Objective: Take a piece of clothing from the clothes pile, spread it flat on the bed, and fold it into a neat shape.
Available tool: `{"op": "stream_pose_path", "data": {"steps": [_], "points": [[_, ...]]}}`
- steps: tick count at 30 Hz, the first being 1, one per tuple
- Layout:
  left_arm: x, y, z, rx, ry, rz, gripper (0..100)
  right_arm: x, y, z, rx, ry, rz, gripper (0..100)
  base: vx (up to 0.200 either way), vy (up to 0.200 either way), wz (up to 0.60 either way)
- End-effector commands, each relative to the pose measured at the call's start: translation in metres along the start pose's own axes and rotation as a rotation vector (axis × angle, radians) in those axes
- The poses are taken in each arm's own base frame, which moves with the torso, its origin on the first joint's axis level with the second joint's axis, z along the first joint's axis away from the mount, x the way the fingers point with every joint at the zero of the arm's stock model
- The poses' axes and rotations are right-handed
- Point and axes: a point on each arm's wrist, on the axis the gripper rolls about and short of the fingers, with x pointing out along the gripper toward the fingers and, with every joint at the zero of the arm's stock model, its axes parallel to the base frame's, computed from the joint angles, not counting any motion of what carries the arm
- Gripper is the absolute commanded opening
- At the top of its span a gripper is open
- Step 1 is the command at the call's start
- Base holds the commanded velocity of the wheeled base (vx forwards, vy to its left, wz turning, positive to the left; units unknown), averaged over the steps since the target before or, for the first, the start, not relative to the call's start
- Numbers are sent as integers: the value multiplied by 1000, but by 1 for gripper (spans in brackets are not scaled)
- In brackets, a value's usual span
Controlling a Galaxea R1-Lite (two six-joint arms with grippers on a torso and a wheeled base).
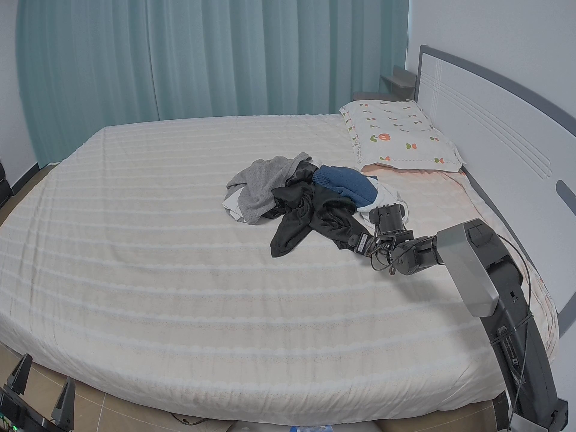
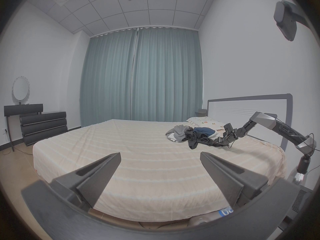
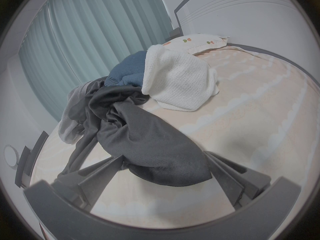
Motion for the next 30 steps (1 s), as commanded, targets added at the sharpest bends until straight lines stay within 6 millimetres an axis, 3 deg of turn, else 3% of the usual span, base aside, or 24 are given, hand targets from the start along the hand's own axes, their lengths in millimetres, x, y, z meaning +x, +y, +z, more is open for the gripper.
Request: {"op": "stream_pose_path", "data": {"steps": [1, 11, 18, 22, 24, 25, 26, 30], "points": [[0, 0, -4, 1, -5, 3, 100, 3, 1, -5, -2, 2, 4, 0, 0, 0, 0], [0, 0, -4, -4, -4, 9, 100, -8, 9, 17, 45, -62, 38, 0, 0, 0, 0], [0, 0, -4, 3, -5, 9, 100, -45, 18, 52, 177, -91, 76, 0, 0, 0, 0], [0, 0, -4, 9, -4, 15, 100, -89, 17, 74, 303, -32, 147, 0, 0, 0, 0], [0, 1, -4, 12, -5, 17, 100, -114, 13, 72, 315, 42, 183, 0, 0, 0, 0], [0, 1, -4, 12, -5, 17, 100, -114, 13, 72, 315, 42, 183, 0, 0, 0, 0], [0, 0, -5, 16, -4, 14, 100, -140, 7, 71, 335, 91, 234, 0, 0, 0, 0], [0, 0, -4, 47, -3, 9, 100, -188, 1, 70, 384, 112, 329, 0, 0, 0, 0]]}}
